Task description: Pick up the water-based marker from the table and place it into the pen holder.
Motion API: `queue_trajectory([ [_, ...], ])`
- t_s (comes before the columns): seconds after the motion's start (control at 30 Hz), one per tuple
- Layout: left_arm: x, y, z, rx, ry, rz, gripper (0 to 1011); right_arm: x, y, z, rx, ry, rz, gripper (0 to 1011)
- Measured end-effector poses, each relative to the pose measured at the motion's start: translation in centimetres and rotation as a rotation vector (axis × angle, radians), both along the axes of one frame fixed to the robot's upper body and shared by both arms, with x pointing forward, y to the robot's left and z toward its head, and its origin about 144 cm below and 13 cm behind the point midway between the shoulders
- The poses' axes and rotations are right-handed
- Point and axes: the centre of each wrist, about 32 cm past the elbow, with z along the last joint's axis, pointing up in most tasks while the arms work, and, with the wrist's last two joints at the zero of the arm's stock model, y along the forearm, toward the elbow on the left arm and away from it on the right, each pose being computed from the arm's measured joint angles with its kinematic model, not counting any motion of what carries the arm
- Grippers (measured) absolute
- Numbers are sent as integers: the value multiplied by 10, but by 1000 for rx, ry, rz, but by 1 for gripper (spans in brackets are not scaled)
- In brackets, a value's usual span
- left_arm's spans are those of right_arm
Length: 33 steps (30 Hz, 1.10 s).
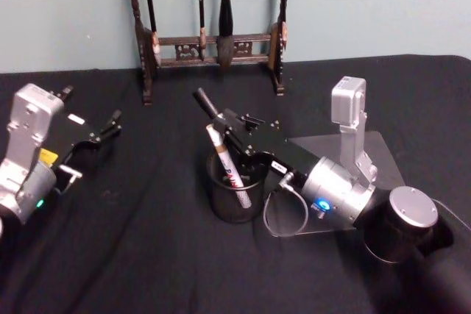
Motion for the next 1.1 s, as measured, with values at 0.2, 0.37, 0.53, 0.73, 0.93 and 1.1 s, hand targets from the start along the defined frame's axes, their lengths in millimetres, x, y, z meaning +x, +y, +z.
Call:
queue_trajectory([
  [0.2, 0, 0, 0, 0, 0, 0, 1001, 0, 0, 0, 0, -1, 0, 198],
  [0.37, 0, 0, 0, 0, 0, 0, 1001, 0, 0, 0, 1, -1, -1, 335],
  [0.53, 0, 0, 0, 0, 0, 0, 1001, 0, 0, 0, 1, -1, -1, 471],
  [0.73, 0, 0, 0, 0, 0, 0, 1001, 0, 0, 0, 1, 0, -1, 678],
  [0.93, 0, 0, 0, 0, 0, 0, 1001, 0, 0, 0, 1, 0, 0, 865],
  [1.1, 0, 0, 0, 0, 0, 0, 1001, 0, -3, 4, 3, -8, -19, 978],
])
